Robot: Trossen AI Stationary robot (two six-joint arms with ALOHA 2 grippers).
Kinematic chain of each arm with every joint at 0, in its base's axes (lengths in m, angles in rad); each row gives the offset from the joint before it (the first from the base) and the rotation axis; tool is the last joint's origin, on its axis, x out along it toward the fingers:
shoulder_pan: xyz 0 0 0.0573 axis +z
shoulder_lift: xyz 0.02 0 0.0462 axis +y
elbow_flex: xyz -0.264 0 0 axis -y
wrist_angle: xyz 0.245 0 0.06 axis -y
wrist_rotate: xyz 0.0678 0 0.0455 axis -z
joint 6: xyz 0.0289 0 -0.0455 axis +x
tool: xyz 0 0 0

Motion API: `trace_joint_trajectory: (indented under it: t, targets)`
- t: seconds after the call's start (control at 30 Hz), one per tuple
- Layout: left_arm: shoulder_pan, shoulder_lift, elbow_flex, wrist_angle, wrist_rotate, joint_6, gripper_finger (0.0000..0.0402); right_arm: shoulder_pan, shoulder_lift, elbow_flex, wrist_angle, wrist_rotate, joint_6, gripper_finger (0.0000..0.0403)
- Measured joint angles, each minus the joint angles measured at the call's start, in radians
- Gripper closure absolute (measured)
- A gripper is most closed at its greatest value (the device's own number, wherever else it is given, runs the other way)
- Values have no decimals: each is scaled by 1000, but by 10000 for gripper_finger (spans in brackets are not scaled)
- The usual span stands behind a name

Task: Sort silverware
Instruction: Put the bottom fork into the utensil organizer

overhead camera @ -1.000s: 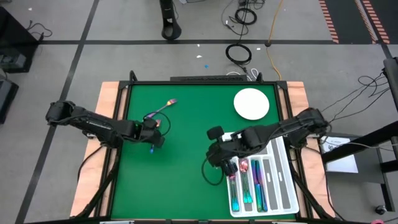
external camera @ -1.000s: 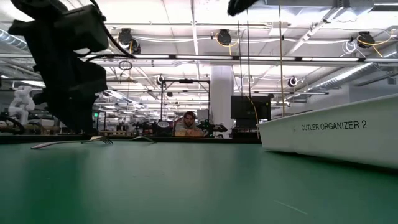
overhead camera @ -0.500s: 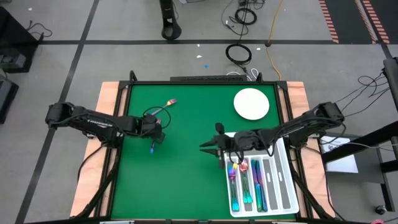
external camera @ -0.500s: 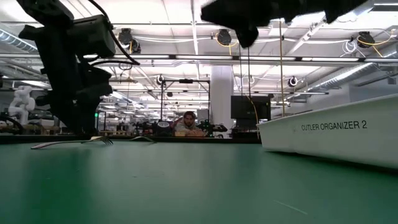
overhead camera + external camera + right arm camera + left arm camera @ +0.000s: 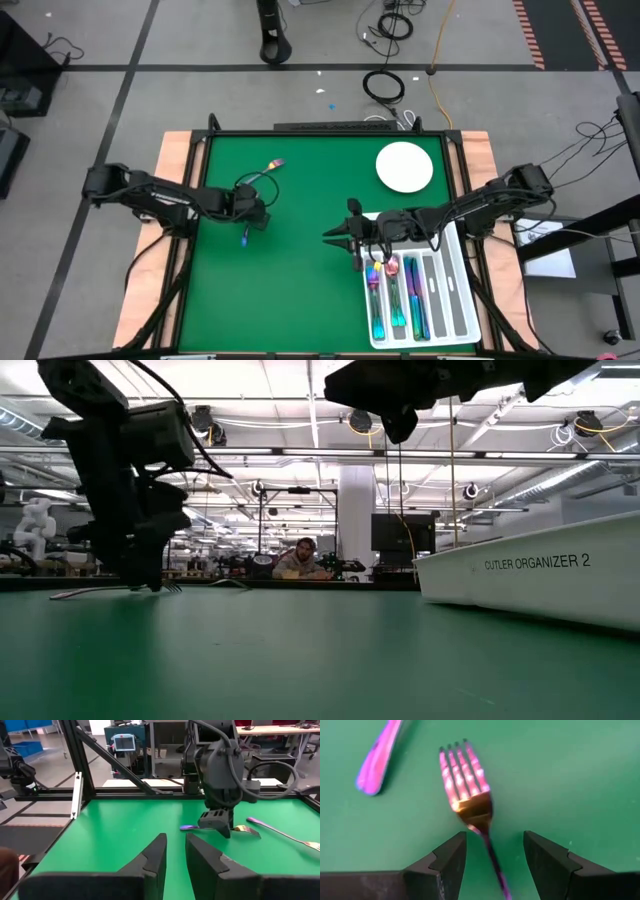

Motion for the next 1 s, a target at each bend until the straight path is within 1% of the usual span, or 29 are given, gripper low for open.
trace_joint_trajectory:
  t: [0.17,0.23,0.3,0.43,0.6,0.63,0.77,0.83,1.0]
  targets:
    - [-1,43,0,55,-9,24,205,3,0,0,0,-5,-2,344]
    - [-1,52,2,57,-9,33,213,3,0,0,0,-5,-2,344]
    - [-1,53,2,58,-8,35,230,3,0,0,-1,-5,-3,344]
    - [-1,53,2,65,-4,45,283,3,0,0,-2,-5,-3,344]
    - [0,52,2,81,9,88,377,3,0,0,-4,-5,-3,344]
    - [0,52,1,83,8,90,387,3,0,0,-4,-5,-3,344]
    - [-6,48,8,90,6,120,386,3,0,0,-4,-4,-1,344]
    - [-16,44,11,124,8,144,387,3,0,0,-6,-4,13,344]
    - [-49,17,16,371,14,261,391,3,0,0,-17,-4,49,344]
